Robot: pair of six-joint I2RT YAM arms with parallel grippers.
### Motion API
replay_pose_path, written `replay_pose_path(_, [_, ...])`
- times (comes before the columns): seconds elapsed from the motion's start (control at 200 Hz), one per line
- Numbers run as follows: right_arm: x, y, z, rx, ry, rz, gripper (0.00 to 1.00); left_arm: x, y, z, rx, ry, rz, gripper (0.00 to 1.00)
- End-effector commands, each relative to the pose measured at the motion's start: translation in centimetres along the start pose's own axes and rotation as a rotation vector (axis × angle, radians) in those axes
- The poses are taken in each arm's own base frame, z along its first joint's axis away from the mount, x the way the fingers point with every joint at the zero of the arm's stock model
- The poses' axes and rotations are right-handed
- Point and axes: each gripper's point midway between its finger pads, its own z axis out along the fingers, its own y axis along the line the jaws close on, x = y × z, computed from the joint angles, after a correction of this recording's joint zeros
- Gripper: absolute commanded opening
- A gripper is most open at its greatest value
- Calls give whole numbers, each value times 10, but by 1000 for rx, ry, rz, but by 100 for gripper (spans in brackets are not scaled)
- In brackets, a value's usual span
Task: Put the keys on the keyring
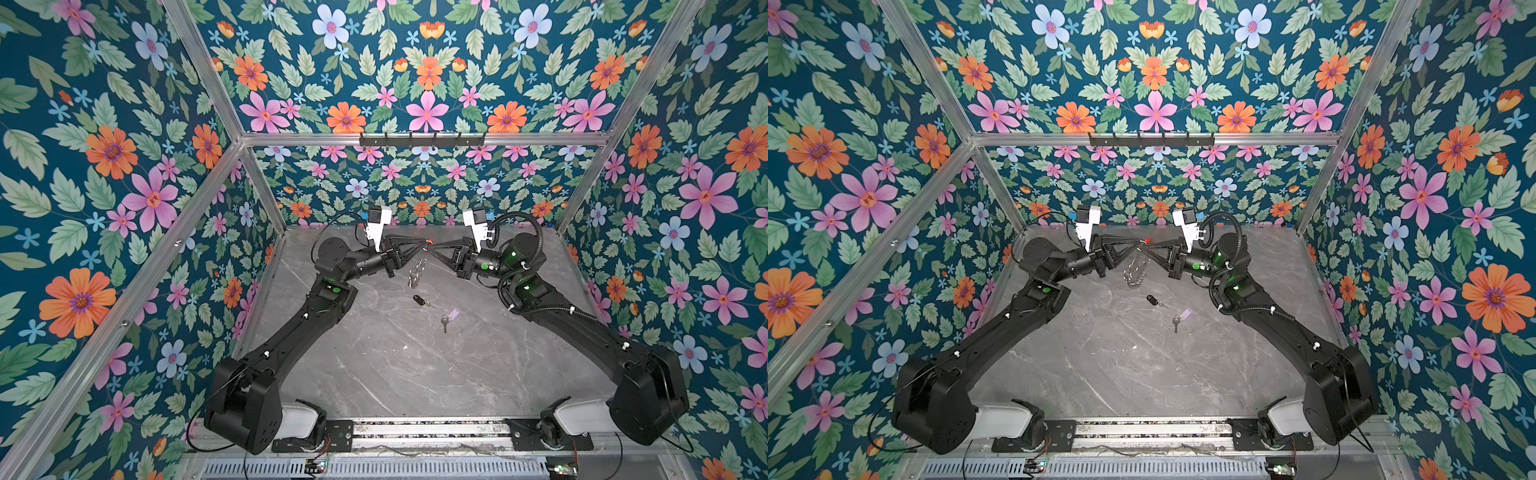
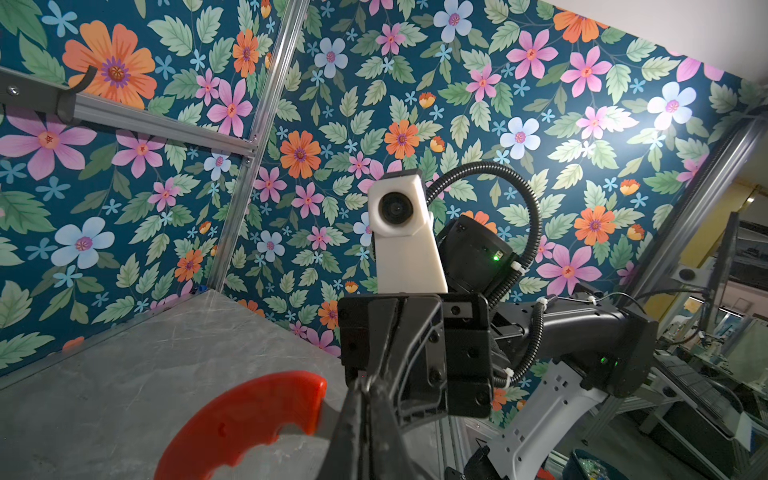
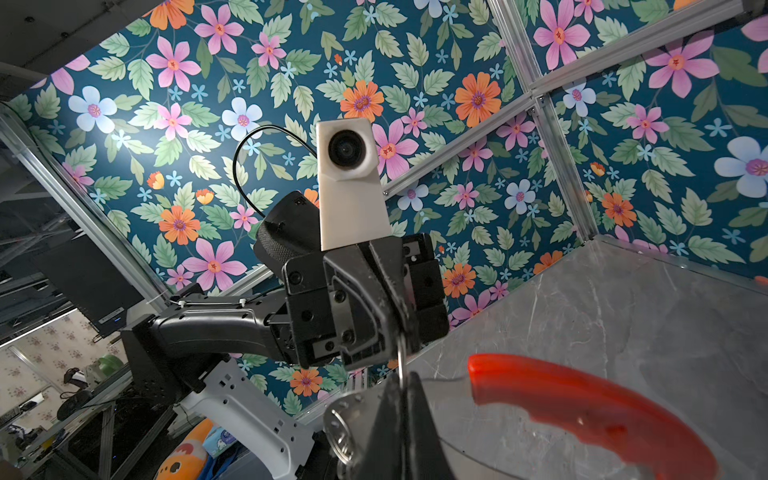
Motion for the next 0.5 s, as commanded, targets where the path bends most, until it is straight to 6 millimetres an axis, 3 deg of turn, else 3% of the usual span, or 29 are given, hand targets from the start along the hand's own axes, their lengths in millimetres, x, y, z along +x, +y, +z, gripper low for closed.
replay_pose_path(0.0, [-8,10,1,-39,-17,-34,0,-2,-3,0,7,0,17,5])
replay_pose_path(0.12, [-7,10,2,-43,-11,-28,0,-1,-2,0,7,3,16,7])
replay_pose_path(0.225, [-6,10,3,-48,-5,-26,0,0,-1,0,8,6,12,16])
replay_pose_path(0.34, [-5,9,3,-44,-3,-24,0,2,0,1,9,9,7,15])
replay_pose_path(0.49, [-4,7,3,-38,-1,-22,0,2,-3,0,21,15,11,0])
